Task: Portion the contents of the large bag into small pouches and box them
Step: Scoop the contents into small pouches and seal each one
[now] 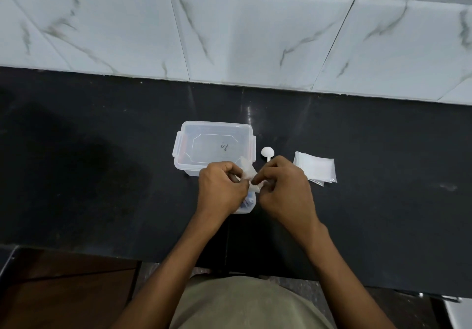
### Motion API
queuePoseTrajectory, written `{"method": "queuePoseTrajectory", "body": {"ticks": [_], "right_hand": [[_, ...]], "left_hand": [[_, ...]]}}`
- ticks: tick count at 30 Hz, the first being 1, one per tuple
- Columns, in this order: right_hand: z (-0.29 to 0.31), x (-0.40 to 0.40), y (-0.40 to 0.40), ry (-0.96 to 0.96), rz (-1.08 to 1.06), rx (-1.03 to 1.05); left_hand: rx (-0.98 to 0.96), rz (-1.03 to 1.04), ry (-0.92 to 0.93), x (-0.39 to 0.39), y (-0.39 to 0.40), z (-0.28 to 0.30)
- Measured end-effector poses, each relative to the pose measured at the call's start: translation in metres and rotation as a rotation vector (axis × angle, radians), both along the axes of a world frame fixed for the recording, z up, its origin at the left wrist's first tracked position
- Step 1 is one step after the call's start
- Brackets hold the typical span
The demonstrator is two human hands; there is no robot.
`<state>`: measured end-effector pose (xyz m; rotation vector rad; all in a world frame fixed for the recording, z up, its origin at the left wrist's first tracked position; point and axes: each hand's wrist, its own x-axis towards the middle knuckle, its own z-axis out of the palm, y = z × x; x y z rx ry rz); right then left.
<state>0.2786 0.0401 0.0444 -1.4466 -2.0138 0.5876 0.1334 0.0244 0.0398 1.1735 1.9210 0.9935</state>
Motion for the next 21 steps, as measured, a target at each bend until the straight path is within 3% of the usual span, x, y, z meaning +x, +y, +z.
{"method": "queuePoseTrajectory", "body": {"ticks": [3,5,9,13,18,21], "right_hand": [[0.004,-0.008,-0.005,-0.177,-0.030,-0.056],[0.004,-0.011,-0.007,-0.181,-0.020,-0.054],[-0.001,-0.010,-0.002,0.105,-0.020,-0.175],[0.002,-0.005,0.006,0.226,0.093,-0.395],[-0.003,-0.007,0.006,0.310,0.217,-0.457],[-0.002,-0.007,0.005,0.474,0.216,-0.586]], "left_hand": [[0.005,-0.038,0.163,0.003,-0.004,0.016],[0.026,-0.081,0.239,0.005,-0.006,0.021],[0.241,-0.268,0.173,-0.005,-0.006,0.018],[0.261,-0.634,0.247,-0.020,-0.011,0.014],[0.308,-0.624,0.532,-0.024,-0.013,0.008],[0.297,-0.655,0.590,-0.027,-0.011,0.005]]}}
